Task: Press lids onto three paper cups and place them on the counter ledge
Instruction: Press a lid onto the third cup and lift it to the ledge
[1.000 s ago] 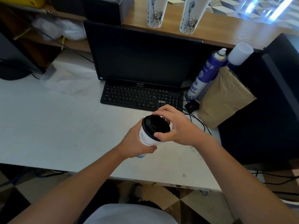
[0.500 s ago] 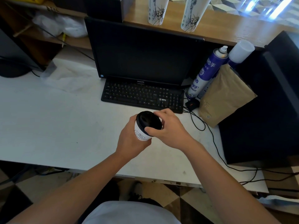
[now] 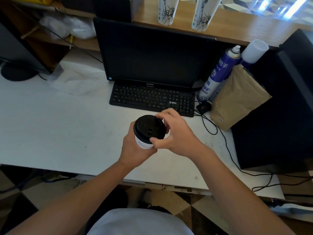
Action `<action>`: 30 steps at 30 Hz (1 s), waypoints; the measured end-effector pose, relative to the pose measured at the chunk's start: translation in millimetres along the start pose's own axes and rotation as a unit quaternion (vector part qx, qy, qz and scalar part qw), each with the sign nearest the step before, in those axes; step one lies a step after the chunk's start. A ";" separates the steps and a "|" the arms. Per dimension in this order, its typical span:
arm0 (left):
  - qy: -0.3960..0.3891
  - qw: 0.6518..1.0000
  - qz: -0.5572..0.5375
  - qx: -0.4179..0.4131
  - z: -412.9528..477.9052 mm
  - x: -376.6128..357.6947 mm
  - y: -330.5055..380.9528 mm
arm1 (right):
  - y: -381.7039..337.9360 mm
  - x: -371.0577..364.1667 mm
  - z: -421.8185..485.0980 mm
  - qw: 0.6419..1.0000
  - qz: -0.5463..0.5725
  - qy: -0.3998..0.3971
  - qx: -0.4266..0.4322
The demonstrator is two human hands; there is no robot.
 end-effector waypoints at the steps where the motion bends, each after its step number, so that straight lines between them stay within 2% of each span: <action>1: 0.000 1.000 -0.018 0.002 -0.6 0.6 -0.2 | -3.5 1.2 -1.0 1.000 0.000 0.002 0.010; 10: -0.005 1.000 -0.021 -0.007 -3.9 8.6 5.9 | -15.3 -5.5 -7.6 0.999 0.020 -0.006 0.028; 20: 0.011 1.000 0.000 0.001 -10.1 5.4 1.0 | -0.3 -19.5 -7.4 0.999 0.025 0.013 -0.018; 23: -0.004 0.999 -0.040 0.023 -4.8 -4.2 -11.8 | 23.8 -28.5 -5.4 0.995 0.058 0.013 -0.084; 26: -0.021 0.991 -0.113 0.065 -3.3 -13.5 -26.3 | 54.5 -47.3 -15.9 0.953 0.234 0.003 -0.190; 28: -0.054 0.991 -0.096 0.071 -5.3 -19.4 -28.6 | 65.3 -64.2 -23.3 0.907 0.364 -0.009 -0.213; 30: -0.097 0.988 -0.091 0.078 -8.8 -24.9 -36.5 | 75.0 -76.8 -29.2 0.870 0.431 -0.003 -0.241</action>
Point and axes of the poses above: each hand's wrist, its own z-axis towards the middle knuckle, its own x-axis out of the back of the hand, y = z × x, the point moved 6 cm from there along z, towards the middle knuckle, and after that the axes turned 4 degrees about -x, right-handed, at the moved point
